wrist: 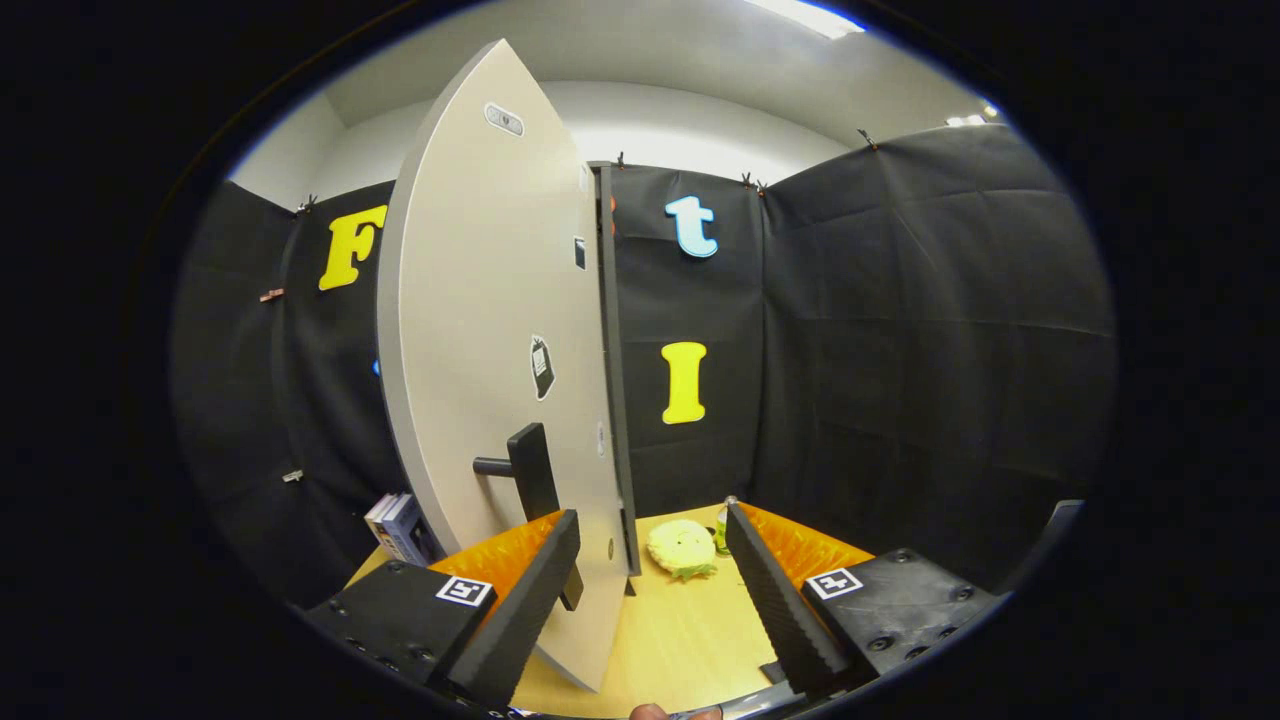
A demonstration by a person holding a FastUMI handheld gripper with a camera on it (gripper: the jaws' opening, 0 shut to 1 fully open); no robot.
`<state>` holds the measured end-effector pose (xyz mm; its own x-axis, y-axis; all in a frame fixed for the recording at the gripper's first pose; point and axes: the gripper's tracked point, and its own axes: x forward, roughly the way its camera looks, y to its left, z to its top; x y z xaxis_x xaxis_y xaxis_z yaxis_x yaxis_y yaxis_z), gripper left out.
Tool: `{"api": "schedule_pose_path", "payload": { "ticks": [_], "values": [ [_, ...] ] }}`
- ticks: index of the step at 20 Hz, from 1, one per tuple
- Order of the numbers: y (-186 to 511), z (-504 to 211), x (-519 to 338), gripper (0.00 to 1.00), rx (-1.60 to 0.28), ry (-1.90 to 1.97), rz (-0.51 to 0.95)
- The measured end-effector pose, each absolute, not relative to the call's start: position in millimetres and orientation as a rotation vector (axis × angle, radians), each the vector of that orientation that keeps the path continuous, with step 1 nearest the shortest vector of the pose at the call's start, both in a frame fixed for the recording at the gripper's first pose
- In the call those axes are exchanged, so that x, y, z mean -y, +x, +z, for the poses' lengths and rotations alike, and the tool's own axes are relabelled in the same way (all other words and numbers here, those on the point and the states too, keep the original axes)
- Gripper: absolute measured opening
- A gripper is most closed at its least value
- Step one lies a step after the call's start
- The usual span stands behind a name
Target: Open the shoe cabinet door, grab the shoes and put them into the shoe cabinet, then close the shoe cabinet door.
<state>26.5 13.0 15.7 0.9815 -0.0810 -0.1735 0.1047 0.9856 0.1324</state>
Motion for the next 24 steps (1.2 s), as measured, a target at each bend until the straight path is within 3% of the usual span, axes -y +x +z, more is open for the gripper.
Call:
{"api": "schedule_pose_path", "payload": {
  "ticks": [14,24],
  "values": [
    [63,14,-135,0.98,-0.183,0.16,0.117],
    [67,23,-145,0.98,-0.151,0.11,0.135]
  ]
}}
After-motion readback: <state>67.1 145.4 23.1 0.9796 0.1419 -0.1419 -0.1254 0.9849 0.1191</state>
